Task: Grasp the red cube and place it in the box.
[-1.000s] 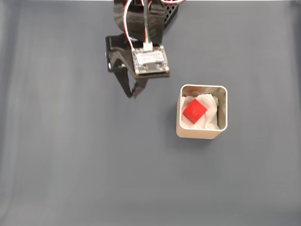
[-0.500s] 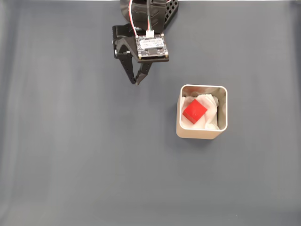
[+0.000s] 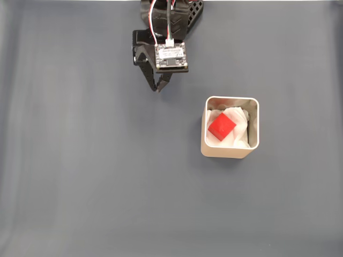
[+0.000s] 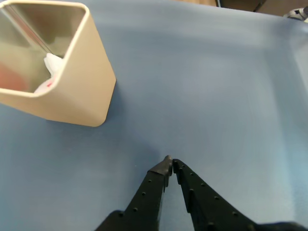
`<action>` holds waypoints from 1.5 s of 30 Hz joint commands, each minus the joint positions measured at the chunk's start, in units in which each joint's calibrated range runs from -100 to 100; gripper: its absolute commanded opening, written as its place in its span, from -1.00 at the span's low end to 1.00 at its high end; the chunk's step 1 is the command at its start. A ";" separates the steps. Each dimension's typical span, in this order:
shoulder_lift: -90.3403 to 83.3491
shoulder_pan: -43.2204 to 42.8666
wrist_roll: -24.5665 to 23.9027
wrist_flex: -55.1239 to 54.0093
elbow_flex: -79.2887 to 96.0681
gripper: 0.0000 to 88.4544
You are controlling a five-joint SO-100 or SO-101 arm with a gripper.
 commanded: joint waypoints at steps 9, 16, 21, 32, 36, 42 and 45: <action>-6.56 -2.58 -2.69 4.60 7.54 -1.00; -10.91 -7.14 -6.30 12.46 8.64 -1.00; -14.56 -7.71 -8.21 17.95 8.64 -0.99; -14.56 -7.50 -4.59 21.79 8.64 -0.98; -14.56 -7.50 -3.22 22.12 8.64 -0.98; -14.56 -7.50 -3.22 22.12 8.64 -0.98; -14.56 -7.50 -3.17 22.12 8.64 -0.98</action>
